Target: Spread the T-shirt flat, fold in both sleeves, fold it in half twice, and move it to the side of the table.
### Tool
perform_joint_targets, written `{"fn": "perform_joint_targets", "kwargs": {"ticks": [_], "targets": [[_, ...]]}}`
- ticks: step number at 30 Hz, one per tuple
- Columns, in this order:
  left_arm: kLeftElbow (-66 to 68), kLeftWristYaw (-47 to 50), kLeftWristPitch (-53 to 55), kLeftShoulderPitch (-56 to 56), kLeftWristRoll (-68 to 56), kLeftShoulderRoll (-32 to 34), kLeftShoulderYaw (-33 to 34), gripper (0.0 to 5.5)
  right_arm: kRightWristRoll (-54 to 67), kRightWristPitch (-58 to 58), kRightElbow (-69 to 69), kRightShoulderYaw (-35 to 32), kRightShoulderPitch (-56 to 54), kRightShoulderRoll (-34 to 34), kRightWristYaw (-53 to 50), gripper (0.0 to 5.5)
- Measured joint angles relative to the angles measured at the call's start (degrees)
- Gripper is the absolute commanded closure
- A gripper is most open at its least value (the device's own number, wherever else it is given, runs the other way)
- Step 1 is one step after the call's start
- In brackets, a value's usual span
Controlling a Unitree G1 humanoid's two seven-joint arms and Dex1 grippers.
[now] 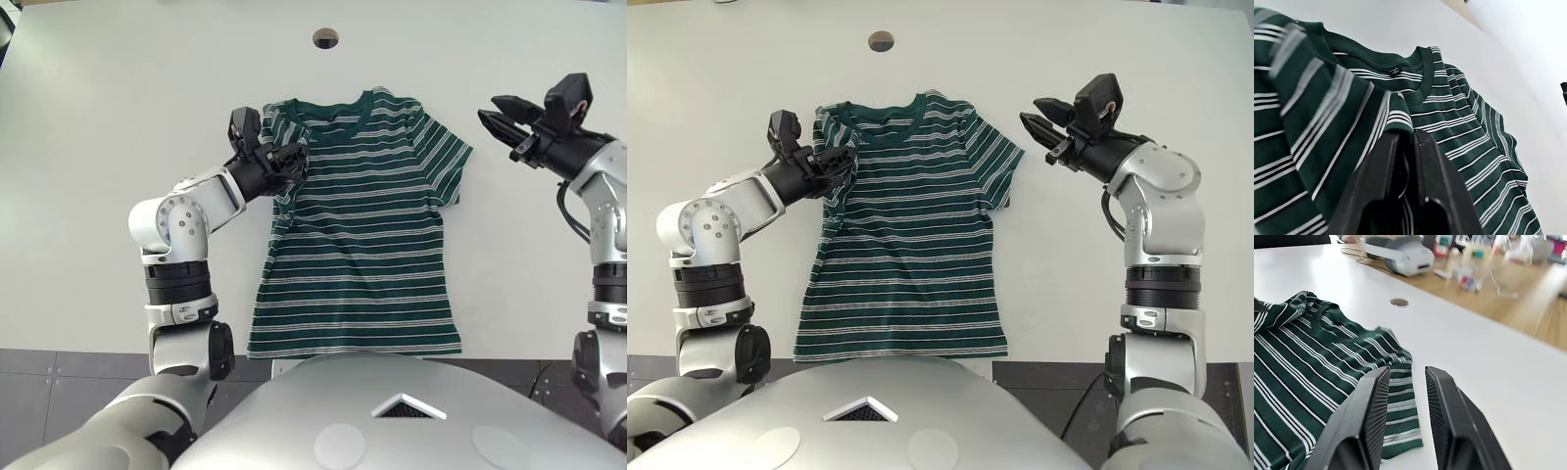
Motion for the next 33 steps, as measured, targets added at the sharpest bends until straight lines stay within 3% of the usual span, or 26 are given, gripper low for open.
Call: {"fn": "perform_joint_targets", "kwargs": {"ticks": [6,11,22,33], "targets": [[0.0,-1.4,-0.4,0.0,-0.1,0.0,0.0,3.59,1.7,6.4,2.4,-1.1,-0.2,0.6,-0.8,3.18],[-5.8,-2.1,-0.3,2.1,-3.1,-0.3,1.9,2.89,-0.7,7.2,12.2,0.9,-5.2,1.9,-0.2,2.45],[-20.2,-5.9,-3.7,6.0,-13.5,-0.5,6.1,2.71,-6.3,4.2,33.3,4.2,-15.9,6.6,0.8,2.45],[-18.9,-3.7,-6.4,6.0,-14.1,0.4,7.3,2.70,-8.4,3.5,36.6,4.5,-17.8,6.8,3.4,4.50]]}}
